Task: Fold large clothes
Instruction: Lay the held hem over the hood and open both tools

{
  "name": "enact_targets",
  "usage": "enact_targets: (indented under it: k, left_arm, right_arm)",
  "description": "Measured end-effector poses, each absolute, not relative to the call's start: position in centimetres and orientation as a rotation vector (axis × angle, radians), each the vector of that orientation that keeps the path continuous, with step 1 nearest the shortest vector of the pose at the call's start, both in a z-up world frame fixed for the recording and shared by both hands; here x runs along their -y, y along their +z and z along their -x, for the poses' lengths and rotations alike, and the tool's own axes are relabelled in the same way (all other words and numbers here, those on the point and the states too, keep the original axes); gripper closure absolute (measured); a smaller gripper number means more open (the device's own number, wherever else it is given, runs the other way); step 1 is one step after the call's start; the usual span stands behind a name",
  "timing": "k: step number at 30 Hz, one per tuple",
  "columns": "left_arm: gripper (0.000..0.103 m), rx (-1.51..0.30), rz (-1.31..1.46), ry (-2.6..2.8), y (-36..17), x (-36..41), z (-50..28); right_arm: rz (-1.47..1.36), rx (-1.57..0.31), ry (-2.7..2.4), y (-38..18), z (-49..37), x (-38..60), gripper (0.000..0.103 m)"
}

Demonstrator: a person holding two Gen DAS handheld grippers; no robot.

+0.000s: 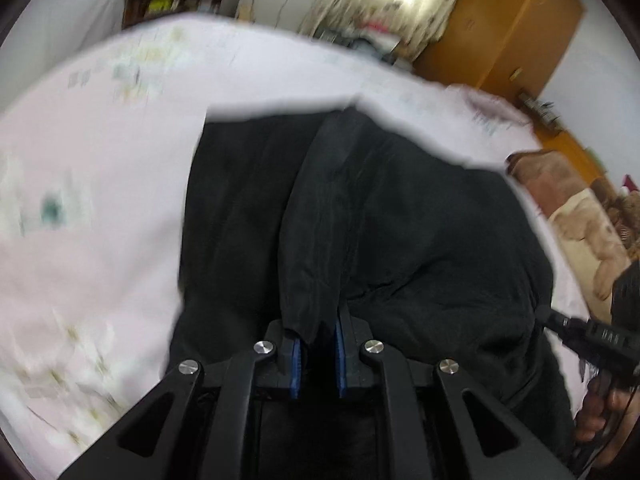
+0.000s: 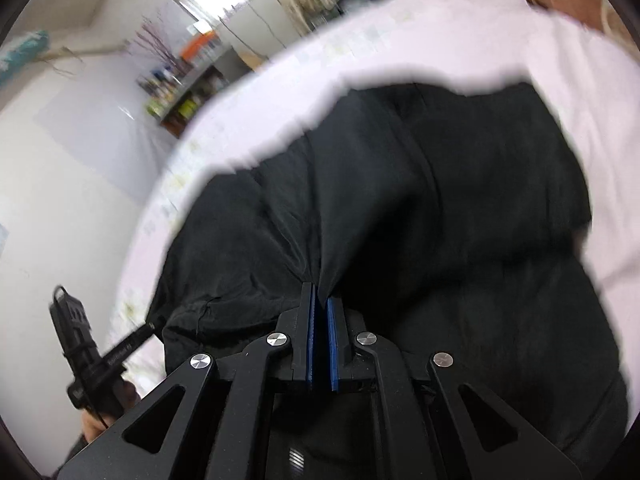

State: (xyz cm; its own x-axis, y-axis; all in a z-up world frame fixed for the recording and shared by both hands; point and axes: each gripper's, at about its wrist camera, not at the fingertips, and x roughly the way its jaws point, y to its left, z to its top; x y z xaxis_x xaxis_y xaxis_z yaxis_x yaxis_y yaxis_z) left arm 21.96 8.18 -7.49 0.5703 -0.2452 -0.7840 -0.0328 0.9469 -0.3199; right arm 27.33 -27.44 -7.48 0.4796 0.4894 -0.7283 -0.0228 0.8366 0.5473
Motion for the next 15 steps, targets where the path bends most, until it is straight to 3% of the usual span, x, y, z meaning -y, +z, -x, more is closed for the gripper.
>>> enact_targets:
  k: [3, 7, 9, 11, 15]
  left_arm:
    - [0.088, -0.976, 0.321, -0.103, -8.9, -7.8, -22.6]
    - [0.083, -0.995, 0.263, -0.088, -8.0, -6.9, -23.2]
    - [0.071, -0.993, 0.245, -0.093, -6.9, -6.8, -23.0]
    - [0.063, -0.975, 0.241, -0.097, -5.5, -7.1, -21.9]
    - [0.061, -0.892, 0.222, -0.062, -2.7, -8.3, -20.1]
  right_arm:
    - [-0.511, -1.090, 0.296, -10.9, -27.2, 27.0, 0.098]
    - [-0.467, -1.106, 0.278, -10.6, -28.0, 26.7, 0.097]
    - [-0.444, -1.103, 0.278, -9.6, -28.1, 27.0, 0.083]
    - [-0.424, -1.078, 0.279, -8.1, -27.5, 27.6, 0.077]
    - [-0.359, -0.984, 0.286, -4.6, -26.0, 28.9, 0.077]
